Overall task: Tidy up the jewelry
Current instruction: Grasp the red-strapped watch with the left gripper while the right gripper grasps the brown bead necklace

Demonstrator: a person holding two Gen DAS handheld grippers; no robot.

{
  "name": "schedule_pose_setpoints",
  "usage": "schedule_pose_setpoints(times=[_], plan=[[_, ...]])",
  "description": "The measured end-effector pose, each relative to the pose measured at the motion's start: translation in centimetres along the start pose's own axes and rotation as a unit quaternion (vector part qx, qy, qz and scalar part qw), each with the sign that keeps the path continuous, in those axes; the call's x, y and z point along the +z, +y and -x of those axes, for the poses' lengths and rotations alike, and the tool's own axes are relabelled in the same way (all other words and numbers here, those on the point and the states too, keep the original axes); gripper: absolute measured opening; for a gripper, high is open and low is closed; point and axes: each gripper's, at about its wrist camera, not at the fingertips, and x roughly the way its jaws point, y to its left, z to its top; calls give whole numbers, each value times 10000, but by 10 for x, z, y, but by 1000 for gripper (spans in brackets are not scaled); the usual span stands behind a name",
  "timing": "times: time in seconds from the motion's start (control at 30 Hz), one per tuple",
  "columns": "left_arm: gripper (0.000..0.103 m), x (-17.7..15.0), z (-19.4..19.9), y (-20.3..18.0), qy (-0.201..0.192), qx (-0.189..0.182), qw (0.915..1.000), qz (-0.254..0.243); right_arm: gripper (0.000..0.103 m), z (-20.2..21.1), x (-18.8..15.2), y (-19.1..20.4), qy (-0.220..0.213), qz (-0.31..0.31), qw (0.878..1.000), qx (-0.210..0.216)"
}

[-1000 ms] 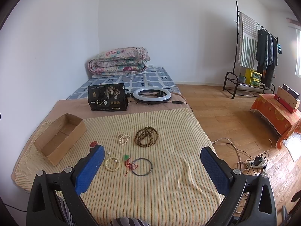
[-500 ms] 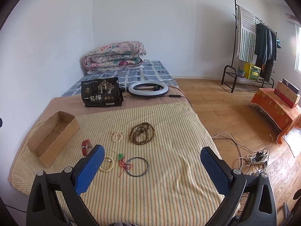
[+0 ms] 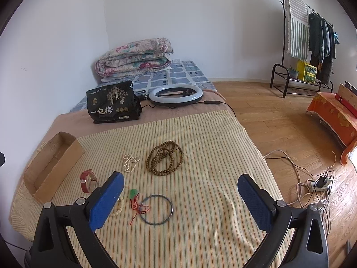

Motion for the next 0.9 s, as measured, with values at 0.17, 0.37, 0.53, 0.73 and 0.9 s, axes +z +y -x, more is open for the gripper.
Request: schedule_pose_setpoints(times=[0.17,0.37,0.53,0.73,0.9], plan=[[100,1,-32,-10,320,-277,9991,-6,103,-42,3,-5,288,-46,9996,-36],[93,1,-69,-21,626,-521,9966,-133,102,-90,5,-2,634,33,9979,-84],[81,-2,-110,-31,984,-665,9926,-243,99,-129,7,-2,904,-1,9959,2],[71,-13,-159,-38,1623,-891,9825,-190,92,-169,8,-2,1248,-154,9919,188],[70,-17,-185,-46,1824,-940,9783,-272,86,-197,7,3,1532,-82,9881,144]])
